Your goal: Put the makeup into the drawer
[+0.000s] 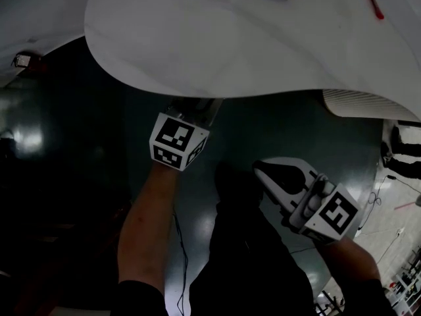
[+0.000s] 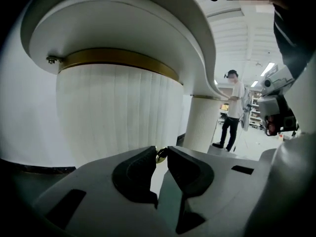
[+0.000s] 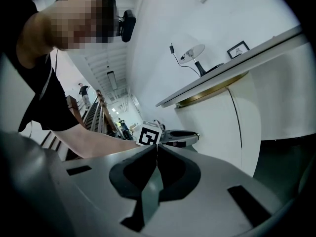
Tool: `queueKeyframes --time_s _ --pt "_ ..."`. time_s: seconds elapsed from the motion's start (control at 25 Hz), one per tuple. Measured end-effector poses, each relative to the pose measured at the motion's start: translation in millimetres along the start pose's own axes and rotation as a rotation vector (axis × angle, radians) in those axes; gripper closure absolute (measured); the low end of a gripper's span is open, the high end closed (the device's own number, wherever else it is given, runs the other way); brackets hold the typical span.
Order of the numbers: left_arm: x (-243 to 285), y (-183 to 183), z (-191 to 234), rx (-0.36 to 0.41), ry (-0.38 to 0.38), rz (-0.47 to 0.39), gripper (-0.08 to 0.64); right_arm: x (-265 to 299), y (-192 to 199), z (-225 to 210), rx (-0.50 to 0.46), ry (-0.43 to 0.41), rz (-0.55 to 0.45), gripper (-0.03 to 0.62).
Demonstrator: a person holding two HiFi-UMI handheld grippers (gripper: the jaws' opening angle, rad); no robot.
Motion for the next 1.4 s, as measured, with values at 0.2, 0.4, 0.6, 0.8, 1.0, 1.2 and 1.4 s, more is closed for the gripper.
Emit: queueKeyframes --time_s 0.2,0.4,0.6,0.8,1.0,1.2,1.4 --pt "-21.3 4.8 -17.0 -0.005 0.034 -0.002 0.48 1.4 0.9 0.8 -0.004 -0.005 0.018 0.575" --pt "-37.6 10.9 -35.8 -0.021 0.02 -0.003 0.48 6.6 -6.2 6.0 -0.012 -0.031 0.008 0.575" --pt "-63.4 18.3 -58.5 -0.038 0.018 0.009 0.48 12.1 -16.1 17.8 -0.02 -0.054 -0.007 0.575" --pt "-90.2 24.2 -81.0 -0.049 0.02 0.035 0.479 9.9 -23.7 28.0 -0.033 -0.066 0.005 0.575" --pt "-110.0 28.1 -99.8 -0.054 0.014 0.062 0.479 6.9 -40.5 34.6 -0.043 -0.069 -0.003 0.575" --pt "-129.4 30.6 -120.7 -0.082 -0.009 0.058 0.479 5.4 -48.5 32.7 -0.066 -0.071 0.004 0.575" --pt "-150.4 36.6 -140.9 -0.049 0.031 0.088 0.479 3.9 -43.9 34.6 -0.048 -0.062 0.007 0.575"
Point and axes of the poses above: the fingertips, and each gripper's own axes: x forward along the fingers, z to its left, y out of its underside, the point moved 5 cm from there along -x, backward along the fingers, and after that the axes turned 15 degrees about -z, right-handed, at the moved point
